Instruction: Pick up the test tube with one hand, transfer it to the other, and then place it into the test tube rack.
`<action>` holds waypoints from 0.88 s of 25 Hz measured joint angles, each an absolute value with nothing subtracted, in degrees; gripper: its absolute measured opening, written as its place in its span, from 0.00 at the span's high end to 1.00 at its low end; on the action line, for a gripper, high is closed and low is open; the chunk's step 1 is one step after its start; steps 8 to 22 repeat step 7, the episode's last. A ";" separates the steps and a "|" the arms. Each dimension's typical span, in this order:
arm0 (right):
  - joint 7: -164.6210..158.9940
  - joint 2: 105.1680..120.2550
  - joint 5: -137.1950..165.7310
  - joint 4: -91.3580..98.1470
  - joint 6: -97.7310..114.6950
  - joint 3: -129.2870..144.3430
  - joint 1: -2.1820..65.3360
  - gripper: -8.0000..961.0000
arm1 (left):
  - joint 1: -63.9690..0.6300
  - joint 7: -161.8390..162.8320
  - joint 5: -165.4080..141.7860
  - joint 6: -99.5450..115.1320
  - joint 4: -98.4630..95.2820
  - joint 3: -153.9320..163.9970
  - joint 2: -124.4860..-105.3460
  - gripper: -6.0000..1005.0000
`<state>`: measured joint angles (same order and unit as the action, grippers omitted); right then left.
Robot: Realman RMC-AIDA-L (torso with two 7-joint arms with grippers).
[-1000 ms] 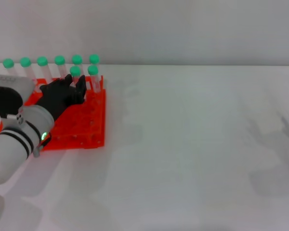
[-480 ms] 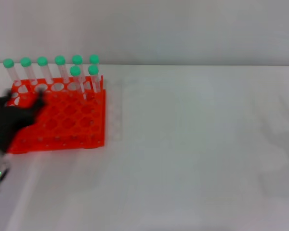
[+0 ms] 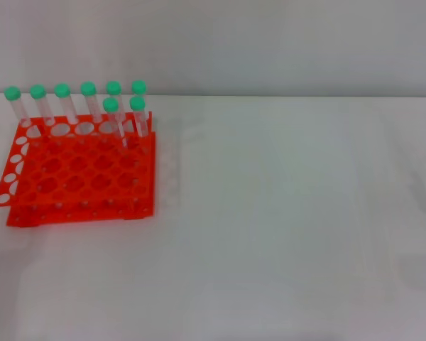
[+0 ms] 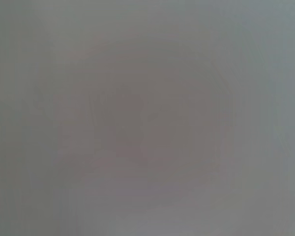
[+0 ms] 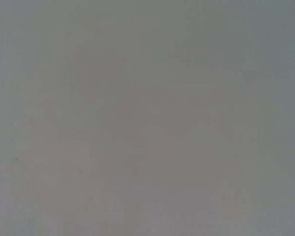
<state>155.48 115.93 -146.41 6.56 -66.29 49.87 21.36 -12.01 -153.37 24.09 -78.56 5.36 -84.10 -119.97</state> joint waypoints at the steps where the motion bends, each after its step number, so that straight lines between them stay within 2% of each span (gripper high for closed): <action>1: 155.41 115.93 -146.43 6.63 -66.39 49.87 21.38 0.09 | -11.75 -153.24 24.23 -78.80 5.10 -84.20 -119.97 0.16; 22: 155.24 116.08 -146.52 6.35 -66.53 49.84 21.95 0.09 | -10.40 -153.16 25.65 -79.40 4.19 -84.10 -120.01 0.16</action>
